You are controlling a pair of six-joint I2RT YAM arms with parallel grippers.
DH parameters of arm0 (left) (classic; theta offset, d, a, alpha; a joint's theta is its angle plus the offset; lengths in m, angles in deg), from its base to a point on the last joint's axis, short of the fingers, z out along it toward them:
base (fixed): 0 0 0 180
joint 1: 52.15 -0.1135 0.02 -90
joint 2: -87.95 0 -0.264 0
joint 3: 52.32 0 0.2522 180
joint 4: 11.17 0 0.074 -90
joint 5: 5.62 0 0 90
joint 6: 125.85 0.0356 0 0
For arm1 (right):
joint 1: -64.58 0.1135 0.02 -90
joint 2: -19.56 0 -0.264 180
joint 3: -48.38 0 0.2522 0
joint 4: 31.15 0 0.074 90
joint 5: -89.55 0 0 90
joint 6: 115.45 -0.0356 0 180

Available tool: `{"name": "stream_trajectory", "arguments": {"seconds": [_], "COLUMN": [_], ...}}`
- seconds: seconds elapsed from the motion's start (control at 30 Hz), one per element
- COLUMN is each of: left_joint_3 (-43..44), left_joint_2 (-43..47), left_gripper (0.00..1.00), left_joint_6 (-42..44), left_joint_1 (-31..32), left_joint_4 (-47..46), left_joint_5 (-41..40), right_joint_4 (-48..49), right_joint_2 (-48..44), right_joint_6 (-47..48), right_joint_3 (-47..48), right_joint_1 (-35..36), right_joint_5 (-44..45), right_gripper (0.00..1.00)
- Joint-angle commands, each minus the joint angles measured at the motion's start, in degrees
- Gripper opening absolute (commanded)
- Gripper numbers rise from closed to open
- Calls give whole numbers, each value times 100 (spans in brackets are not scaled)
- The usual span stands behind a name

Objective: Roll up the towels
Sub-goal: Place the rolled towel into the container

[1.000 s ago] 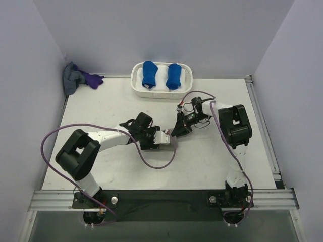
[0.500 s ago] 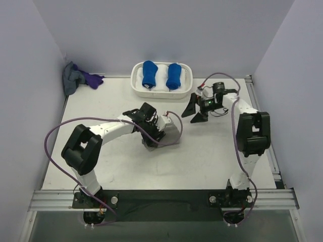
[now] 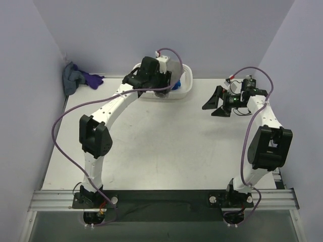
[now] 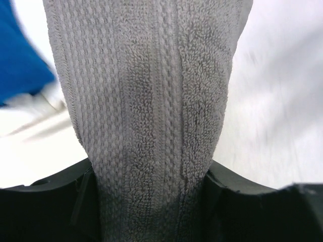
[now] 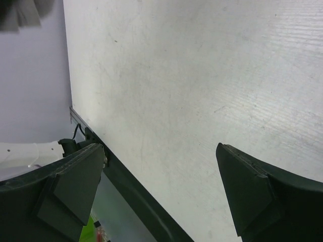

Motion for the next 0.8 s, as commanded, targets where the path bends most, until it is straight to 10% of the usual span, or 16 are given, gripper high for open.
{"name": "stream_trajectory", "arguments": {"seconds": [0.0, 0.2, 0.77], "left_joint_3": [1636, 3566, 3278], "left_joint_2": [-761, -2212, -3224], "left_gripper": [0, 0, 4], "left_joint_6": [-701, -1018, -1291], "left_joint_1": [-203, -371, -555], "left_joint_4": [-253, -420, -1879], "left_joint_5": [-844, -1407, -1636], "right_joint_4": [-242, -233, -233], "right_joint_2": [-134, -169, -11], "right_joint_6": [134, 205, 284], "right_joint_3": [-47, -135, -249], "right_joint_1": [-16, -16, -16], "right_joint_5": [-69, 19, 81], "right_gripper": [100, 100, 100]}}
